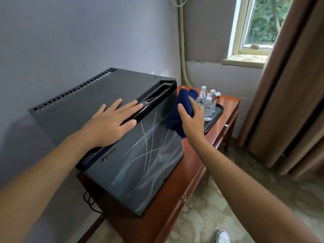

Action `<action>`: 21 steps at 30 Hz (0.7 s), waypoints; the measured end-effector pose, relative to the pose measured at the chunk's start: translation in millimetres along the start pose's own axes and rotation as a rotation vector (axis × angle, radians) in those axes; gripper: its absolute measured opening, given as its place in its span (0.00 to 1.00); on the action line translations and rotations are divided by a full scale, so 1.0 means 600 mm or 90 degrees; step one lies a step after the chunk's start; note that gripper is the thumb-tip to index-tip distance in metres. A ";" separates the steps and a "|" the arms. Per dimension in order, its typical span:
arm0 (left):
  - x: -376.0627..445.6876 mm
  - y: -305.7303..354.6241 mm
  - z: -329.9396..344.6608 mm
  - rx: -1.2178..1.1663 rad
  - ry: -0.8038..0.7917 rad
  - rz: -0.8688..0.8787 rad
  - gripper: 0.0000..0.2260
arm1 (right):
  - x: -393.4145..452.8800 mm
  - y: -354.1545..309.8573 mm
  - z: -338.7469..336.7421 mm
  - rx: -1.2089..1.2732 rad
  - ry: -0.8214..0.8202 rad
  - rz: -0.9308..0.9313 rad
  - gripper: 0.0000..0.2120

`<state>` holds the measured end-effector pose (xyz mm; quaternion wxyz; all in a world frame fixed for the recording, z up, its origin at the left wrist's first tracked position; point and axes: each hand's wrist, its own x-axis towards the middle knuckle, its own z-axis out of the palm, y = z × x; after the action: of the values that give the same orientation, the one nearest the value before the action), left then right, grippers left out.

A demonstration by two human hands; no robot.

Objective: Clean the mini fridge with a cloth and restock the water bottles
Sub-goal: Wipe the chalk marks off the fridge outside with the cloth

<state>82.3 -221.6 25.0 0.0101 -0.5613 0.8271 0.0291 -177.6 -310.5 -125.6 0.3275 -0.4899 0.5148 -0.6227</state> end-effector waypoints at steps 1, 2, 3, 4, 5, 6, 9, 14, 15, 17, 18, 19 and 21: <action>-0.001 0.002 0.000 -0.004 0.010 0.005 0.23 | 0.012 -0.006 0.009 0.002 0.012 -0.005 0.23; 0.000 0.003 -0.002 -0.007 0.014 0.009 0.23 | 0.021 -0.013 0.020 0.001 0.013 -0.003 0.25; 0.000 0.003 -0.003 -0.009 0.013 0.013 0.23 | 0.028 -0.019 0.032 0.002 0.006 -0.001 0.26; 0.000 0.002 -0.003 -0.006 0.009 0.016 0.23 | 0.030 -0.022 0.044 0.007 -0.004 0.005 0.28; -0.001 0.002 -0.001 -0.003 0.009 0.019 0.23 | 0.029 -0.022 0.055 0.014 -0.004 0.008 0.29; -0.001 0.000 0.002 -0.001 0.011 0.023 0.23 | 0.025 -0.021 0.064 0.015 0.006 0.012 0.30; 0.002 0.000 0.002 0.000 0.019 0.022 0.24 | 0.012 -0.019 0.082 0.001 0.065 0.013 0.28; 0.005 -0.002 0.007 -0.027 0.035 0.015 0.21 | -0.077 -0.024 0.131 0.022 0.134 0.012 0.25; 0.005 -0.002 0.007 -0.033 0.041 0.013 0.21 | -0.107 -0.026 0.144 0.027 0.136 0.004 0.24; 0.007 -0.003 0.008 -0.035 0.046 0.012 0.20 | -0.179 -0.035 0.169 0.034 0.123 -0.003 0.24; 0.009 -0.004 0.007 -0.033 0.046 0.014 0.20 | -0.219 -0.044 0.182 0.035 0.110 -0.008 0.24; 0.009 -0.005 0.007 -0.033 0.044 0.015 0.21 | -0.261 -0.052 0.194 0.032 0.091 -0.020 0.24; 0.008 -0.005 0.007 -0.040 0.044 0.012 0.23 | -0.339 -0.071 0.215 0.017 0.044 -0.067 0.24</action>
<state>83.1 -227.0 20.2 -0.0364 -0.5543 0.8307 0.0361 10.6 -155.2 -141.4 0.2827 -0.4902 0.4908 -0.6625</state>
